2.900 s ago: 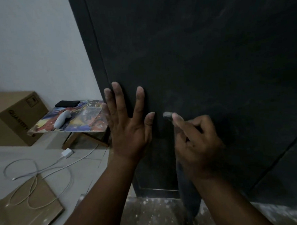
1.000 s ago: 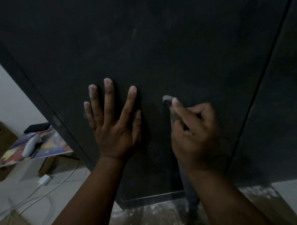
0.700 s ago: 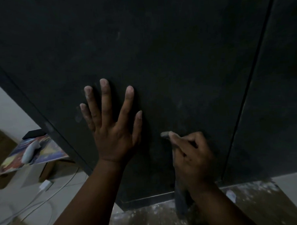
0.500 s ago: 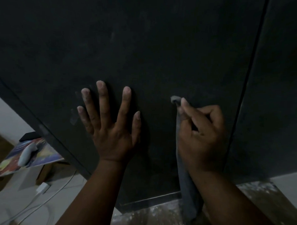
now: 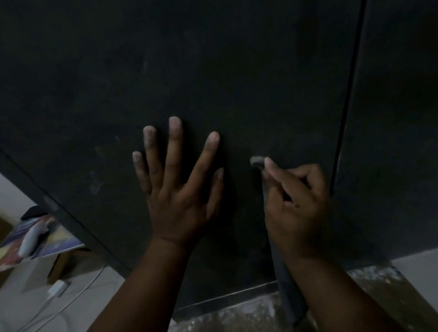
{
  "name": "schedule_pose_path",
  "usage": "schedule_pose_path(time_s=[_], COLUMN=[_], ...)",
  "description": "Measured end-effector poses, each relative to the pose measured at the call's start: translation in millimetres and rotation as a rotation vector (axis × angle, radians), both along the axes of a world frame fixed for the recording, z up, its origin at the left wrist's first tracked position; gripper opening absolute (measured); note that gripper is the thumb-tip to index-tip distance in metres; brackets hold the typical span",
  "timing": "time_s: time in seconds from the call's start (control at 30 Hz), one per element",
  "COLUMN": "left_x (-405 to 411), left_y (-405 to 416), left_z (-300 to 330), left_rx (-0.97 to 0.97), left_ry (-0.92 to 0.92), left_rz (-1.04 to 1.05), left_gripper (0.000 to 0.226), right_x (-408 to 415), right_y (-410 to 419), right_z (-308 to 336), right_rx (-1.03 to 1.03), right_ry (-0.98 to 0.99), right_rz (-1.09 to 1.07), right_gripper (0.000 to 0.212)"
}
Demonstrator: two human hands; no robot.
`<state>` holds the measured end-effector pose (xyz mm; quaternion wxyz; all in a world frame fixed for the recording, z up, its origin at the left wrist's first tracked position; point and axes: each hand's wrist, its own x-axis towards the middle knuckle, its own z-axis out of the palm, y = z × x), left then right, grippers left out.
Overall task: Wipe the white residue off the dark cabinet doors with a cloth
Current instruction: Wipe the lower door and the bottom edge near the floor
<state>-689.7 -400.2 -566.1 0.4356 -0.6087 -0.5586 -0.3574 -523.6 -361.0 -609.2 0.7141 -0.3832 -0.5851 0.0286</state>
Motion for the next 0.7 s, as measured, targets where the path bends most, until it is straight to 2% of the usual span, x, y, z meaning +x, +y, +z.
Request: schedule_pose_path(time_s=[0.13,0.27,0.4,0.53,0.7], left_x=[24.0,34.4,34.9,43.2,54.4], left_y=[17.1,24.8,27.2,32.1,36.4], left_z=[15.2,17.9,11.5,7.2,4.0], left_rx=[0.032,0.033,0.059,0.097,0.086], left_ry=[-0.020,0.004,0.018,-0.020,-0.066], left_rz=[-0.067,-0.025,0.016,0.050,0.053], left_gripper=[0.048,0.049,0.052,0.054,0.055], right_x=[-5.0,2.3,21.7,34.5,48.2], right_y=[-1.9,-11.7,-8.1,18.2,35.8], right_z=[19.8,-17.9,-50.5,-28.4,-16.0], right_rx=[0.026,-0.067,-0.217,-0.093,-0.011], right_ry=[-0.019,-0.128,0.008,0.159,0.156], right_rz=[0.023,0.064,0.066,0.048,-0.102], right_gripper=[0.018,0.018,0.022,0.018,0.015])
